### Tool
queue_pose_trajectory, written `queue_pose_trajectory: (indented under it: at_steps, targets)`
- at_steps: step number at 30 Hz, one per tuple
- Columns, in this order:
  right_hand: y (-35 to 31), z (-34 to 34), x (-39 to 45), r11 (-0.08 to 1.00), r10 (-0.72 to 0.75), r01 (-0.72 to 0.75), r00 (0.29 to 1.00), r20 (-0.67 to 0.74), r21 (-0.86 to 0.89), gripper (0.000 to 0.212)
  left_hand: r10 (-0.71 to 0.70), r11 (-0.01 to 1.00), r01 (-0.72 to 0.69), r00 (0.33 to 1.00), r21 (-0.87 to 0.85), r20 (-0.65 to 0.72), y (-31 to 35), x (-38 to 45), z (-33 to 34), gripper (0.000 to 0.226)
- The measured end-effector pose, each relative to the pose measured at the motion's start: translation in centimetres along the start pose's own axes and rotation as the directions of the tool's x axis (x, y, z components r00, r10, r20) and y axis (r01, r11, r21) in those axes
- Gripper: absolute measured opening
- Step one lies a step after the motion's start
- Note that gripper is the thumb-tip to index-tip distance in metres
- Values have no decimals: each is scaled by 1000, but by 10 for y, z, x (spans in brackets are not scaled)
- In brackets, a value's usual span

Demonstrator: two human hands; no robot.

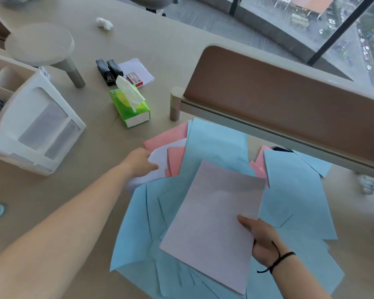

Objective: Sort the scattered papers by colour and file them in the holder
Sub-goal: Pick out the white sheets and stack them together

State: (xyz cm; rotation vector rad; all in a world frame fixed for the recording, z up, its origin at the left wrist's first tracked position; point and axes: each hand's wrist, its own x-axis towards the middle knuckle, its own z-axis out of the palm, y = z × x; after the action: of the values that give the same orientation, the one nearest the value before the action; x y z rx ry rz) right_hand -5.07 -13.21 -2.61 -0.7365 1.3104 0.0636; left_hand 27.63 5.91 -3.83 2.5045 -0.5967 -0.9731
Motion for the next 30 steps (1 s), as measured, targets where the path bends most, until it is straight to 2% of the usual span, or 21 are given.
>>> queue_pose_trajectory:
  at_steps: [1, 3, 5, 8, 10, 13, 14, 15, 16, 18, 20, 25, 28, 30]
  targets:
    - [0, 0, -1, 1000, -1, 1, 1000, -4, -1, 28, 33, 999, -34, 999, -21, -37, 9, -9, -5, 40]
    - [1, -1, -3, 1000, -4, 4, 1000, -11, -15, 29, 84, 996, -86, 991, -20, -106, 28, -31, -20, 32]
    - [4, -1, -6, 1000, -2, 2, 1000, -13, -24, 30, 134, 991, -127, 966, 45, -223, 47, -60, -34, 29]
    - [8, -2, -12, 1000, 7, -7, 1000, -8, -21, 28, 278, 951, -176, 850, 256, -447, 76, -115, -47, 35]
    - [11, -4, -16, 1000, 10, -10, 1000, -12, 1, 28, 397, 902, -221, 765, 372, -507, 95, -152, -45, 33]
    - [13, -6, -24, 1000, 3, -3, 1000, -2, 22, 26, 564, 793, -326, 712, 514, -418, 117, -186, -9, 21]
    - [13, -6, -27, 1000, 1, -1, 1000, 1, 25, 24, 596, 763, -368, 718, 531, -359, 123, -190, 9, 18]
    - [13, -7, -30, 1000, -1, 0, 1000, 9, 28, 23, 608, 744, -402, 738, 534, -292, 128, -191, 30, 13]
    - [13, -7, -33, 1000, -4, 4, 1000, 11, 23, 23, 585, 747, -426, 786, 511, -199, 132, -190, 50, 8]
    - [13, -10, -36, 1000, -11, 11, 1000, 7, 15, 23, 486, 777, -430, 874, 460, -6, 132, -178, 94, 14]
    - [15, -13, -34, 1000, -18, 18, 1000, -16, 12, 23, 409, 801, -421, 904, 425, 124, 127, -166, 131, 16]
    - [24, -21, -21, 995, -35, 38, 999, -35, 93, 40, 370, 839, -421, 906, 345, 207, 132, -175, 187, 15]
    - [28, -23, -23, 972, -33, 8, 994, 101, 236, 60, 357, 816, -428, 902, 388, 243, 139, -182, 197, 21]
    - [29, -26, -25, 965, -25, -13, 989, 143, 262, 68, 341, 825, -424, 901, 374, 269, 141, -185, 198, 20]
